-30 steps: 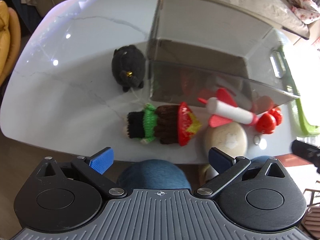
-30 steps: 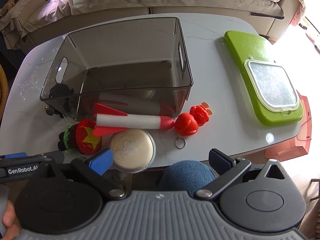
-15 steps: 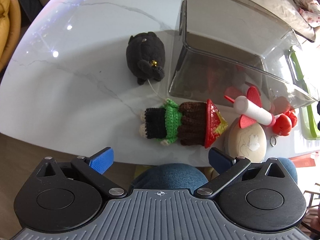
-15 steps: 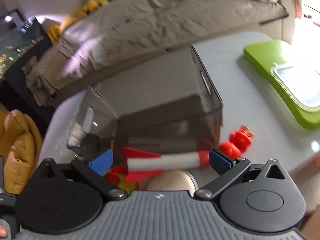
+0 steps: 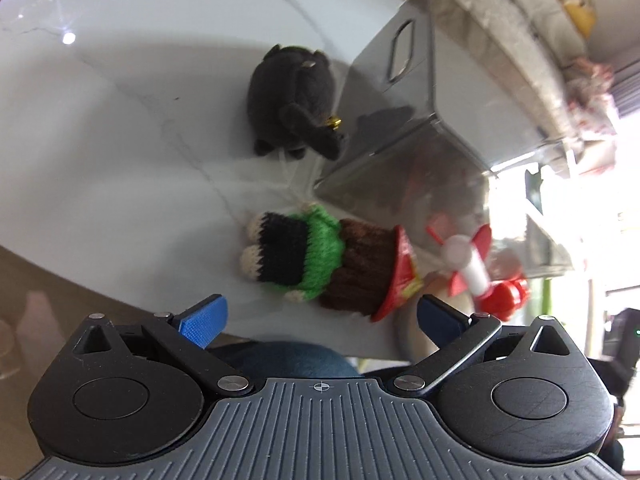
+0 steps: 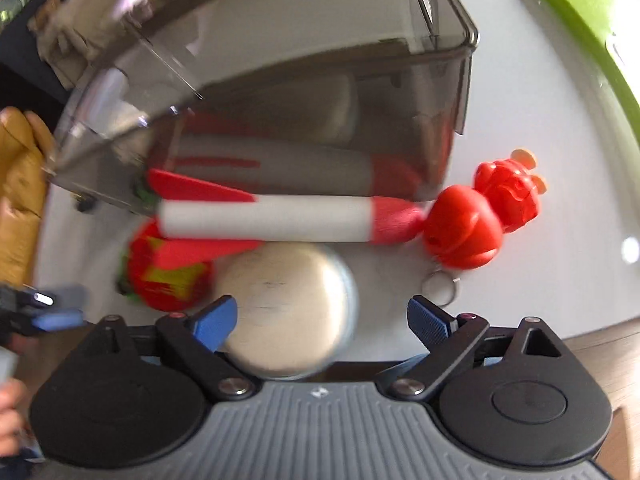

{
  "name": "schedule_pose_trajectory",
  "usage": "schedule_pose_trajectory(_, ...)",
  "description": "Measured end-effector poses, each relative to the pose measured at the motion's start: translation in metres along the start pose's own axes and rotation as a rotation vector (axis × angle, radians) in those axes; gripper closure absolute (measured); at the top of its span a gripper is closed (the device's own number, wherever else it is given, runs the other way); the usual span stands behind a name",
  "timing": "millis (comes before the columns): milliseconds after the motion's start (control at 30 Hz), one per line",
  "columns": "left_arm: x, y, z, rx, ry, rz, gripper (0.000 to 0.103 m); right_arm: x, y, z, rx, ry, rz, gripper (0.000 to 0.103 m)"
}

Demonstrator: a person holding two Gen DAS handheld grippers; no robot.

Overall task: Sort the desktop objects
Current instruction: 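Reach the right gripper to the red bear keychain and close on it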

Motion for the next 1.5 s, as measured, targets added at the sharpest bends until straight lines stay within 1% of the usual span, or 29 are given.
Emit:
schedule_pose_trajectory(100,-0.002,-0.003,0.001,0.001,-0.031,0.013,0.000,0.018,-0.001,0.007,0.060,0.154,-0.026,0.011)
schedule_pose_trajectory(133,-0.001,-0.004,0.002,-0.003,-0.020,0.009,0.000,0.023,-0.002,0.009,0.083,0.194,-0.028,0.011)
schedule_pose_trajectory(167,0.000,-0.005,0.003,-0.007,-0.009,0.004,0.000,0.026,-0.003,0.011,0.100,0.215,-0.018,0.009)
schedule_pose_trajectory(233,0.000,-0.007,0.004,-0.016,0.002,-0.004,0.000,0.024,-0.003,0.012,0.110,0.242,0.051,0.010)
schedule_pose_trajectory(300,0.001,-0.008,0.007,-0.020,0.006,-0.011,0.000,0.026,-0.005,0.016,0.140,0.242,0.085,0.026)
schedule_pose_trajectory(333,0.003,-0.008,0.007,-0.016,0.002,-0.011,0.000,0.024,-0.007,0.018,0.160,0.257,0.101,0.044)
schedule_pose_trajectory(367,0.005,-0.008,0.008,-0.012,-0.001,-0.011,0.000,0.023,-0.008,0.020,0.181,0.274,0.118,0.054)
schedule_pose_trajectory(400,0.006,-0.008,0.009,-0.008,-0.005,-0.011,0.000,0.021,-0.010,0.022,0.206,0.312,0.125,0.058)
schedule_pose_trajectory(467,0.010,-0.008,0.010,-0.007,-0.015,-0.006,0.000,0.014,-0.012,0.025,0.231,0.359,0.139,0.066)
schedule_pose_trajectory(633,0.014,-0.010,0.010,-0.033,-0.069,-0.002,0.000,-0.012,-0.018,0.030,0.236,0.367,0.214,0.071)
schedule_pose_trajectory(667,0.014,-0.010,0.009,-0.042,-0.082,-0.005,0.000,-0.018,-0.020,0.030,0.237,0.367,0.230,0.074)
schedule_pose_trajectory(700,0.015,-0.011,0.009,-0.048,-0.091,-0.009,0.000,-0.023,-0.021,0.031,0.240,0.375,0.245,0.086)
schedule_pose_trajectory(733,0.015,-0.012,0.008,-0.055,-0.093,-0.011,0.000,-0.029,-0.022,0.033,0.240,0.379,0.251,0.090)
schedule_pose_trajectory(833,0.022,-0.013,0.006,-0.085,-0.088,-0.019,0.000,-0.041,-0.016,0.035,0.215,0.347,0.277,0.090)
schedule_pose_trajectory(900,0.028,-0.015,0.007,-0.092,-0.084,-0.040,0.000,-0.041,-0.011,0.034,0.189,0.313,0.285,0.090)
schedule_pose_trajectory(933,0.029,-0.017,0.010,-0.082,-0.092,-0.050,0.000,-0.039,-0.008,0.033,0.189,0.298,0.286,0.090)
schedule_pose_trajectory(967,0.028,-0.021,0.014,-0.051,-0.110,-0.058,0.000,-0.036,-0.007,0.032,0.195,0.296,0.284,0.090)
schedule_pose_trajectory(1033,0.027,-0.029,0.027,0.031,-0.141,-0.073,0.000,-0.032,-0.006,0.033,0.213,0.321,0.275,0.090)
schedule_pose_trajectory(1133,0.035,-0.048,0.055,0.177,-0.219,-0.169,0.000,-0.025,-0.004,0.032,0.216,0.331,0.274,0.090)
schedule_pose_trajectory(1200,0.049,-0.062,0.074,0.225,-0.330,-0.279,0.000,-0.022,-0.002,0.034,0.225,0.341,0.272,0.090)
schedule_pose_trajectory(1233,0.057,-0.067,0.081,0.231,-0.378,-0.320,0.000,-0.021,-0.003,0.036,0.220,0.339,0.274,0.090)
schedule_pose_trajectory(1300,0.074,-0.068,0.088,0.197,-0.434,-0.360,0.000,-0.021,-0.005,0.040,0.209,0.335,0.279,0.090)
schedule_pose_trajectory(1367,0.089,-0.060,0.083,0.104,-0.494,-0.379,0.000,-0.020,-0.009,0.043,0.210,0.344,0.280,0.089)
schedule_pose_trajectory(1433,0.102,-0.051,0.072,-0.013,-0.548,-0.407,0.000,-0.020,-0.010,0.044,0.208,0.352,0.282,0.089)
schedule_pose_trajectory(1500,0.110,-0.045,0.064,-0.069,-0.557,-0.416,0.000,-0.022,-0.012,0.046,0.203,0.354,0.290,0.089)
Point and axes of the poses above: each gripper's, at about its wrist camera, not at the fingertips, and x roughly the way its jaws point, z to its right, y to its top, the point moved 4 cm from there along x, roughly the way its jaws point, and after that the axes turned 8 degrees about -x, right-handed, at the moved point
